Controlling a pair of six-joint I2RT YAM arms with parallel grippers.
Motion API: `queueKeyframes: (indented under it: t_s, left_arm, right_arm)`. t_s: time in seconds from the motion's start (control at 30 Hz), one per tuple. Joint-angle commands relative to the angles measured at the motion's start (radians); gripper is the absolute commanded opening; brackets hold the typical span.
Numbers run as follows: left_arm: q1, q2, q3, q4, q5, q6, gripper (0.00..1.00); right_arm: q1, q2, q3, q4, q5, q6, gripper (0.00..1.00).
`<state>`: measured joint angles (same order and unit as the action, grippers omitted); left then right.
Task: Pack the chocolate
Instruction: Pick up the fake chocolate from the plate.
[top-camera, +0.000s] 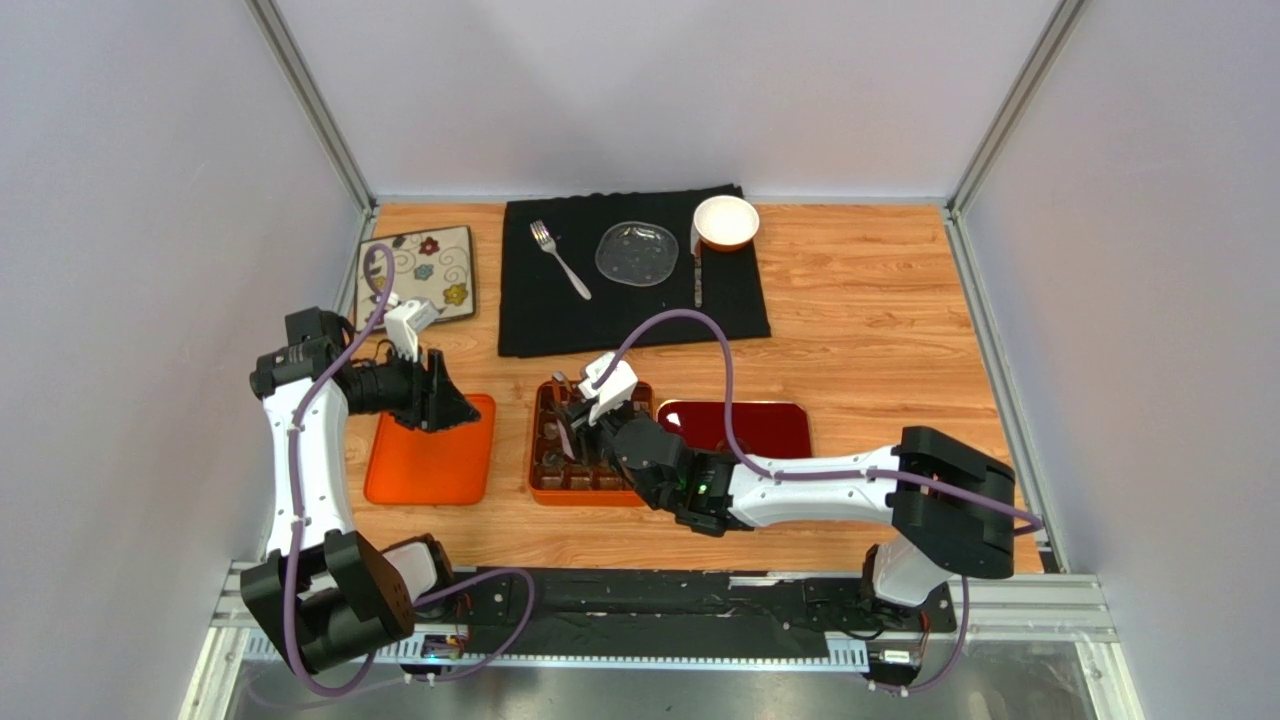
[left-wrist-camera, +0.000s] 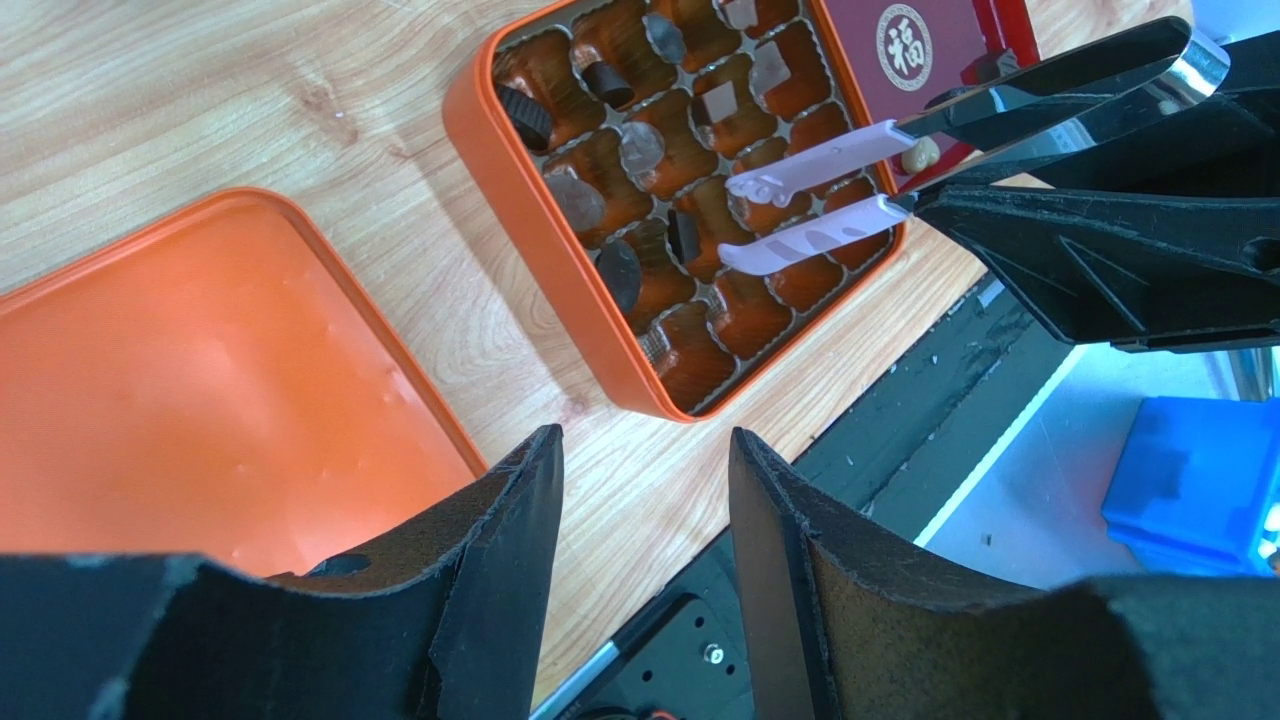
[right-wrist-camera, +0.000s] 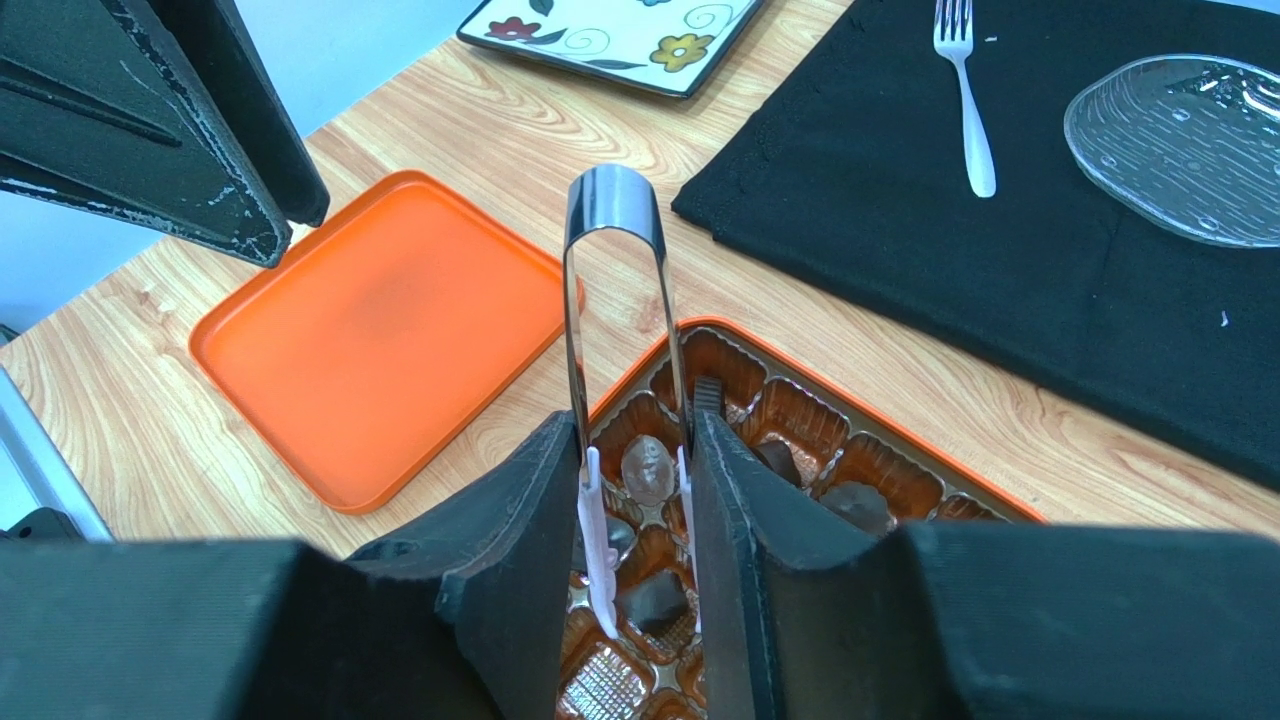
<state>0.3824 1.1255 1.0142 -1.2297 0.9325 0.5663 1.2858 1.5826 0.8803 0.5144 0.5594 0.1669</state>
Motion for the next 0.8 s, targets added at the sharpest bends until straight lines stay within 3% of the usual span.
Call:
queueKeyframes:
  t_s: [0.0, 0.47, 0.77]
  left_arm:
    - [0.01, -0.015, 0.043, -0.004, 0.014, 0.024, 0.53]
    - [0.01, -0.016, 0.049, -0.008, 0.011, 0.029, 0.53]
    - [0.012, -0.016, 0.055, -0.016, 0.015, 0.029, 0.53]
  right_arm:
    - [-0.005, -0.042, -0.007, 0.073, 0.023, 0.017, 0.35]
    - [-0.005, -0.162, -0.086, 0.056, 0.131, -0.021, 0.32]
    - [-0.006, -0.475, -0.277, -0.146, 0.315, 0.029, 0.33]
